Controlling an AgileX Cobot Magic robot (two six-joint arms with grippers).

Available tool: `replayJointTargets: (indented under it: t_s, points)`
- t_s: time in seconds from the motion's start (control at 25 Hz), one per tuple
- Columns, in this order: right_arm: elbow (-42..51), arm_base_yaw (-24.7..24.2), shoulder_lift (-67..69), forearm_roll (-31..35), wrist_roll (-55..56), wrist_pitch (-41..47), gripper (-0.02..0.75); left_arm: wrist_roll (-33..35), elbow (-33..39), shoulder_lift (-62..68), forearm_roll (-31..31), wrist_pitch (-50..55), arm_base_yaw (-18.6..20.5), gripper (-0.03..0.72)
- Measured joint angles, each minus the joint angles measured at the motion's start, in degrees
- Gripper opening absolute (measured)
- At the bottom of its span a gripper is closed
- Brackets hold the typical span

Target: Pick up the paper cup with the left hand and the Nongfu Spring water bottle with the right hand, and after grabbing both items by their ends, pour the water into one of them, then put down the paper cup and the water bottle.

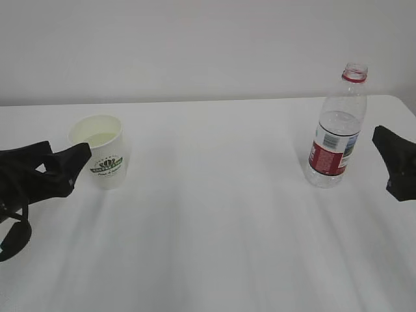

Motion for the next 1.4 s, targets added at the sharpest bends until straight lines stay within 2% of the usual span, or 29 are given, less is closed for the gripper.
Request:
replayJointTargets:
  t_s: [0.2, 0.36, 0.64, 0.84, 1.08, 1.4]
  points:
    - [0.09, 0.00, -4.65, 0.00, 0.00, 6.48, 0.593, -0.02, 0.13, -5.03, 0.59, 4.38, 0.00, 0.569]
    - [0.09, 0.00, -8.43, 0.00, 0.00, 14.07, 0.593, -0.45, 0.13, -11.39, 0.59, 12.49, 0.00, 0.540]
    - [0.09, 0.00, -14.97, 0.00, 0.00, 18.74, 0.592, -0.57, 0.44, -23.08, -0.05, 26.29, 0.00, 0.522]
    - [0.09, 0.00, -19.37, 0.00, 0.00, 25.34, 0.593, -0.57, 0.54, -30.37, -0.91, 34.62, 0.00, 0.522]
    - [-2.93, 0.00, -25.44, 0.00, 0.00, 34.82, 0.593, -0.57, 0.54, -40.00, -4.50, 45.49, 0.00, 0.521]
    - [-7.92, 0.00, -28.73, 0.00, 0.00, 44.89, 0.592, -0.57, 0.80, -50.37, -4.73, 59.07, 0.00, 0.513]
